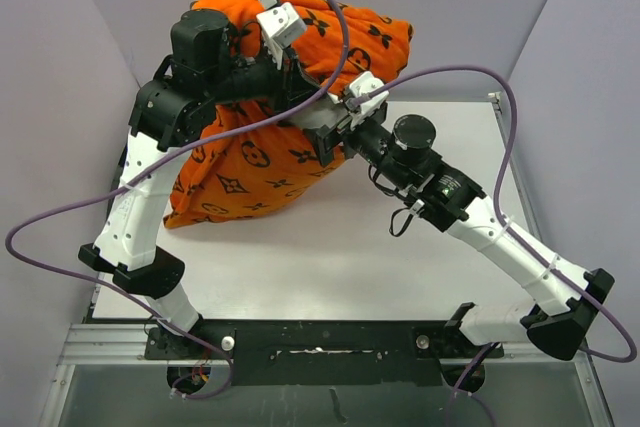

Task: Remove the pillowcase from the pillow
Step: Remove the pillow from the pillowcase.

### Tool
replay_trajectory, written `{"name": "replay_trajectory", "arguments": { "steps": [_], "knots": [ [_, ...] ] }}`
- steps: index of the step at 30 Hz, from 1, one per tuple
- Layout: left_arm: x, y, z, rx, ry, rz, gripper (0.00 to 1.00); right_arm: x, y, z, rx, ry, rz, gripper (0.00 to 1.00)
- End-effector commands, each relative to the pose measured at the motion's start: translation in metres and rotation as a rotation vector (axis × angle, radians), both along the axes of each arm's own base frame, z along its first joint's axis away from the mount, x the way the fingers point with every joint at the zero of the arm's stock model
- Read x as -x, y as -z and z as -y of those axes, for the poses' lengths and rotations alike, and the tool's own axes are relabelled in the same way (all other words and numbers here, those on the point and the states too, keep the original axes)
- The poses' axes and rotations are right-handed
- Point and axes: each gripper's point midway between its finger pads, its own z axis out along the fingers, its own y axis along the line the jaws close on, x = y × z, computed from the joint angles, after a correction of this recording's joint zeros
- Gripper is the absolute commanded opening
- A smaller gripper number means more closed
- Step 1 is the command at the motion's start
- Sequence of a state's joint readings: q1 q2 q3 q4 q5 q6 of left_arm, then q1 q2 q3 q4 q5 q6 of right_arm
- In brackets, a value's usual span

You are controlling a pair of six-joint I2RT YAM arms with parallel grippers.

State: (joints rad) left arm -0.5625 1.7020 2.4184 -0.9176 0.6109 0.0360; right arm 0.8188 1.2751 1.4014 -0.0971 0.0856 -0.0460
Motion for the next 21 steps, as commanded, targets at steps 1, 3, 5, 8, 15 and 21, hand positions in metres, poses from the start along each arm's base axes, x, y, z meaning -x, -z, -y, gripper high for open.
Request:
{"name": "replay_trajectory", "arguments": {
  "steps": [1,3,5,8,15,21],
  "knots": [
    [0.054,-0.07,-0.014,0.141,0.075,0.163,0.0,-0.004,-0.056,0.03,-0.114,0.106,0.158,0.98],
    [0.053,-0.069,-0.012,0.148,0.077,0.147,0.0,-0.005,-0.06,0.029,-0.124,0.109,0.158,0.98],
    [0.054,-0.069,-0.009,0.155,0.083,0.134,0.0,-0.009,-0.058,0.026,-0.139,0.115,0.151,0.98],
    [0.059,-0.069,-0.004,0.156,0.1,0.122,0.0,-0.016,-0.058,0.016,-0.157,0.105,0.157,0.98],
    [0.069,-0.077,0.003,0.167,0.132,0.124,0.0,-0.017,-0.038,-0.03,-0.112,-0.038,0.224,0.98],
    [0.077,-0.081,0.004,0.183,0.156,0.1,0.0,-0.023,-0.032,-0.059,-0.09,-0.091,0.308,0.98]
  ]
}}
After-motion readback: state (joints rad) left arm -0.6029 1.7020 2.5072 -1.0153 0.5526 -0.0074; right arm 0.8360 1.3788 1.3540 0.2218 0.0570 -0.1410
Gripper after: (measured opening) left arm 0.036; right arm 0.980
